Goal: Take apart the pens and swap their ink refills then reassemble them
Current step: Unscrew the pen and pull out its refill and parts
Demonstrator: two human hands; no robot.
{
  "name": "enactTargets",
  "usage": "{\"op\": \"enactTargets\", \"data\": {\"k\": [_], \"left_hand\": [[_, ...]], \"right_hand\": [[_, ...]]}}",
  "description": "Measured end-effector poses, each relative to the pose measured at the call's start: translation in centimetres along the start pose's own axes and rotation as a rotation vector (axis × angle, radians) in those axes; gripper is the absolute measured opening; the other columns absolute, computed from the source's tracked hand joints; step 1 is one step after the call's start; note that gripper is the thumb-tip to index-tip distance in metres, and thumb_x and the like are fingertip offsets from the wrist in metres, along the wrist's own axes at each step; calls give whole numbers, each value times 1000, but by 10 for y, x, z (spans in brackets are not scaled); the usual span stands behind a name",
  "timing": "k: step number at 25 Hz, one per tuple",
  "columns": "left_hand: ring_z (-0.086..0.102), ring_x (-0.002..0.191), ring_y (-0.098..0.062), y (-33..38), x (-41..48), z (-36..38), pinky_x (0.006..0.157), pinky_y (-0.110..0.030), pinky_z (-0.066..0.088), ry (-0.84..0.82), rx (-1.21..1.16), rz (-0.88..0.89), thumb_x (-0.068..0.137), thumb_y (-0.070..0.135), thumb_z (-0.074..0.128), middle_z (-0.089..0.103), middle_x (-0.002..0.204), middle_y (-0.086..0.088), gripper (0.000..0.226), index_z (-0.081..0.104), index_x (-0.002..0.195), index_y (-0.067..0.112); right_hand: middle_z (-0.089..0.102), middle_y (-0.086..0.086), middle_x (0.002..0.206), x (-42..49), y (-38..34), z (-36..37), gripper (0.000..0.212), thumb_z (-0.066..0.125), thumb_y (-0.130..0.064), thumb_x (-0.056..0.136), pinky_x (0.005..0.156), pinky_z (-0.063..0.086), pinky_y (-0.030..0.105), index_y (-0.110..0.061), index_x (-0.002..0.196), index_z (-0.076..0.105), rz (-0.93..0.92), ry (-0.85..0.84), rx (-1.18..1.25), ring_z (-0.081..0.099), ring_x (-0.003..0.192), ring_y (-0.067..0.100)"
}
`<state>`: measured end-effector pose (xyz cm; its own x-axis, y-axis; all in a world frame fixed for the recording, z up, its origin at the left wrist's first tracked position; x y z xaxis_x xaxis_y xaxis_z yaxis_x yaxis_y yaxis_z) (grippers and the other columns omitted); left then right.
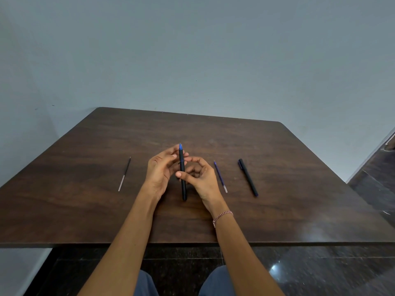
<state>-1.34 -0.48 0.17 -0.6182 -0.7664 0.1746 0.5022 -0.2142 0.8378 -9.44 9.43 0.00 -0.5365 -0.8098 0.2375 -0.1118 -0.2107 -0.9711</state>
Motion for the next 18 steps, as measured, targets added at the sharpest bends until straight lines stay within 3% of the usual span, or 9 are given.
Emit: {"op": "enactTargets", "data": {"k": [3,8,10,13,15,18], "left_hand": [[71,88,-18,2,-1,1,70,-24,56,-28,3,27,89,-7,45,76,90,-8,31,71,97,7],[71,91,-21,2,-1,-3,71,-25,57,-18,20,17,88,-1,53,75,94,-9,26,74,97,11],[70,91,-19,4,-2,-4,72,-26,57,-5,52,35,81,4,64,75,94,-5,24,72,101,17],[68,89,-12,8,-2,-5,71,-24,56,9,79,80,66,17,76,73,94,4,40,70,104,24],[69,91,-14,7,-2,-5,69,-24,57,15,53,59,72,21,73,73,100,1,35,70,107,25],[69,98,-22,2,0,-5,73,-27,57,-8,38,9,91,10,50,72,107,-7,28,68,110,21]], "right_hand": [[65,5,76,0,1,0,51,80,-6,71,85,56,37,-9,116,56,11,5,-9,67,82,25],[67,3,76,-1,0,0,45,80,-8,72,85,55,36,-18,109,58,22,-8,-33,68,81,20],[67,5,76,-1,0,0,44,80,-9,71,83,55,36,-19,108,58,24,-5,-35,68,81,21],[66,2,74,-1,0,1,44,82,-10,70,76,54,31,-23,105,59,18,0,-33,67,78,20],[66,-1,72,-1,-1,1,42,82,-10,70,76,55,33,-24,103,60,15,2,-33,67,78,21],[66,-5,69,-1,0,0,39,82,-10,70,80,55,39,-24,101,62,13,10,-39,68,78,21]]}}
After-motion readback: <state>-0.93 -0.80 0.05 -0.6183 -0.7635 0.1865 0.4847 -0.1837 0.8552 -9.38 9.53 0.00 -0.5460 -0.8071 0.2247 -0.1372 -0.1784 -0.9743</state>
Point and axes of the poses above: each hand's wrist, its own x-axis towards the middle knuckle, its own z-axis out of the palm, y = z × x, the point moved 6 cm from there along x, towards the middle knuckle
